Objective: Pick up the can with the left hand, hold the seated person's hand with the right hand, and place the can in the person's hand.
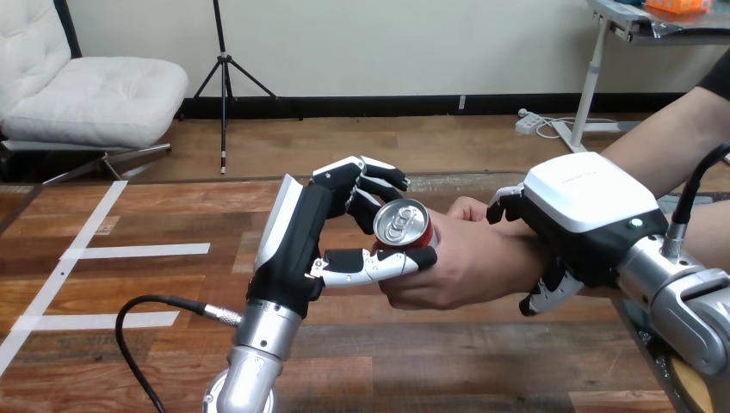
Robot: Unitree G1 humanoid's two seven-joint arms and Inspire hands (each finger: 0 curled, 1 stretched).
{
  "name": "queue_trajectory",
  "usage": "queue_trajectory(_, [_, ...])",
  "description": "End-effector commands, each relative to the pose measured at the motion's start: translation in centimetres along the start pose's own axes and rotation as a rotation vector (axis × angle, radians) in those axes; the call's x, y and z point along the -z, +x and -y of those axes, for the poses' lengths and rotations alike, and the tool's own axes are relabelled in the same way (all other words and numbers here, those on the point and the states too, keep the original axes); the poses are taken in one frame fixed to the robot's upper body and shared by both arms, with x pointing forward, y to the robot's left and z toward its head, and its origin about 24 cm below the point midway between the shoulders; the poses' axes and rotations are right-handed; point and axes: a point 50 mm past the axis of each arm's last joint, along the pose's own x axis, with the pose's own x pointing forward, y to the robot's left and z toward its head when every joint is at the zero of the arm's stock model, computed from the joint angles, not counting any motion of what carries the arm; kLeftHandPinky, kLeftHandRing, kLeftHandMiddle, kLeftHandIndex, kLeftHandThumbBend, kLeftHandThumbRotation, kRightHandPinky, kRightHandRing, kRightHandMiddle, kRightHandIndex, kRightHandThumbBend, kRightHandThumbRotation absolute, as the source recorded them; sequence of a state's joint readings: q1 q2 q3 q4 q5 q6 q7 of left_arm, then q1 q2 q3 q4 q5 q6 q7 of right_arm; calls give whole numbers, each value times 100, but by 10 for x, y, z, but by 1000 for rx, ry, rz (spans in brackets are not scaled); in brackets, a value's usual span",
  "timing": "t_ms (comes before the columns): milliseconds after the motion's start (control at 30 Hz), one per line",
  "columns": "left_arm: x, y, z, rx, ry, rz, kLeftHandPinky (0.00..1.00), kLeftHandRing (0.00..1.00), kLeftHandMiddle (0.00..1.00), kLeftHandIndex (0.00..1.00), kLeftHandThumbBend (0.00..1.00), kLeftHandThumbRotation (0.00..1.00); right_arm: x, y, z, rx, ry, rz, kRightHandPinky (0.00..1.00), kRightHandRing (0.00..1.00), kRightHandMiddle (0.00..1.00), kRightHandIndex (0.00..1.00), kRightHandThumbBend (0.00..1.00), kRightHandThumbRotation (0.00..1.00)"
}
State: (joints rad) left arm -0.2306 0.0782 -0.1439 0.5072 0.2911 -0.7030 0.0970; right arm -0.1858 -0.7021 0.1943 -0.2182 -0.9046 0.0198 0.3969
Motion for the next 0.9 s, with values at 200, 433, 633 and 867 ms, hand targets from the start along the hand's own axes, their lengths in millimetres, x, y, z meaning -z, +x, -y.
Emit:
queue_trajectory(200, [-15, 6, -11, 27, 41, 56, 42, 49, 56, 63, 71, 2, 1, -5, 14, 122, 29, -20, 65, 72, 74, 73, 88, 0])
queue_trajectory(433, [-17, 1, -15, 56, 116, 38, 50, 61, 67, 70, 72, 13, -1, -9, 13, 170, 56, -11, 65, 72, 75, 74, 88, 0])
queue_trajectory(633, [-19, -6, -20, 51, 125, 12, 62, 74, 78, 78, 74, 21, -5, -15, 12, 224, 118, -12, 64, 72, 75, 73, 89, 0])
queue_trajectory(867, [-19, -14, -24, 14, 124, 7, 71, 80, 84, 82, 76, 24, -11, -22, 10, 299, 174, -16, 65, 73, 76, 74, 89, 0])
